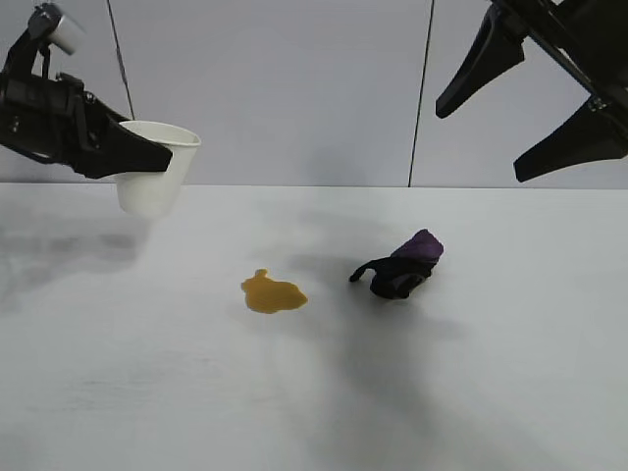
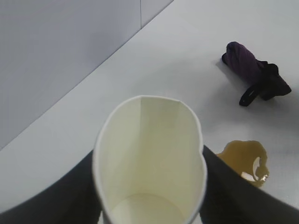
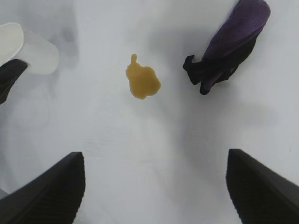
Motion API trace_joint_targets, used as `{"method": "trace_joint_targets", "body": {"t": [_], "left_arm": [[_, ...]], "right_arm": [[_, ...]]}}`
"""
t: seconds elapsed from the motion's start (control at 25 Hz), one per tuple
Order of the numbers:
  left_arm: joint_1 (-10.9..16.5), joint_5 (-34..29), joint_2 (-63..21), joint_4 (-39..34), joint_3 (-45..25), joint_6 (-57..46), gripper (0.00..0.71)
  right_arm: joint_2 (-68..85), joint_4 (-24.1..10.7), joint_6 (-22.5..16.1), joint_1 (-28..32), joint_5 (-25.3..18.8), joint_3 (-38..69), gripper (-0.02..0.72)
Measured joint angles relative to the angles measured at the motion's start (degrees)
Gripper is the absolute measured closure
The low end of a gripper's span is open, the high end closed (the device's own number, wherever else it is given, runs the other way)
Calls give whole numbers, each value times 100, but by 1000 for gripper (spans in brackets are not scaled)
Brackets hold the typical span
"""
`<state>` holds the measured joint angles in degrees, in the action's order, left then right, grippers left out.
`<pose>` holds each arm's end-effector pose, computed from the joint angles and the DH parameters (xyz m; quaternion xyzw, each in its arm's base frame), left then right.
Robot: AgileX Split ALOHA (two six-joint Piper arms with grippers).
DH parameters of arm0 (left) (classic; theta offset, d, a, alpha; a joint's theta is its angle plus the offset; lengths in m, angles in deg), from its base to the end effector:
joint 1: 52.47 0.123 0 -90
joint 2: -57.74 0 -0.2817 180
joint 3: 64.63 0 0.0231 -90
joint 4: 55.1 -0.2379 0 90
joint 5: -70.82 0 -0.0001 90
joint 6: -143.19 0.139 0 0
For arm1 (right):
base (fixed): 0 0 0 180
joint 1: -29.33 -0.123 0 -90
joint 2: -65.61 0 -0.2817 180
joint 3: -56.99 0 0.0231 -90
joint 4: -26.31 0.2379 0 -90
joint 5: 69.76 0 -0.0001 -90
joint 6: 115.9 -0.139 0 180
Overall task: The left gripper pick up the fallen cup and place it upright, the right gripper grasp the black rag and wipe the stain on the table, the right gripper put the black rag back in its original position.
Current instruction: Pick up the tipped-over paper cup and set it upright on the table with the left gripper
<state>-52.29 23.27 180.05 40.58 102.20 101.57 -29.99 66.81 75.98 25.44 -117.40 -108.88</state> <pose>0.4071 -0.1008 0.1479 0.4432 0.7201 -0.2054 0.4928 0.3157 0.0884 0.2396 0.0506 0.9357 0.2830 0.2043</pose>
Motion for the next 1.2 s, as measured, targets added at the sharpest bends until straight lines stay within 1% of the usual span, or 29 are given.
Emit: {"method": "trace_joint_targets", "body": {"t": [0.16, 0.32, 0.48, 0.68, 0.92, 1.0, 1.08, 1.2], "left_arm": [[0, 89, 0, 100, -346, 602, 322], [0, 250, 0, 132, -491, 797, 323], [0, 290, 143, 161, -510, 854, 323], [5, 208, 563, 208, -512, 868, 323], [2, 72, 613, 222, -512, 872, 323], [2, 68, 613, 222, -512, 872, 312], [38, 68, 614, 222, -512, 872, 284], [167, 68, 614, 218, -512, 879, 261]], "right_arm": [[0, 0, 0, 0, 6, 0, 135], [0, 0, 0, 0, 11, 0, 135], [0, 0, 0, 0, 16, 0, 135], [0, 0, 0, 0, 27, 0, 135], [0, 0, 0, 0, 27, 0, 135], [0, 0, 0, 0, 27, 0, 135], [0, 0, 0, 0, 51, 0, 135], [0, 0, 0, 0, 64, 0, 135]]}}
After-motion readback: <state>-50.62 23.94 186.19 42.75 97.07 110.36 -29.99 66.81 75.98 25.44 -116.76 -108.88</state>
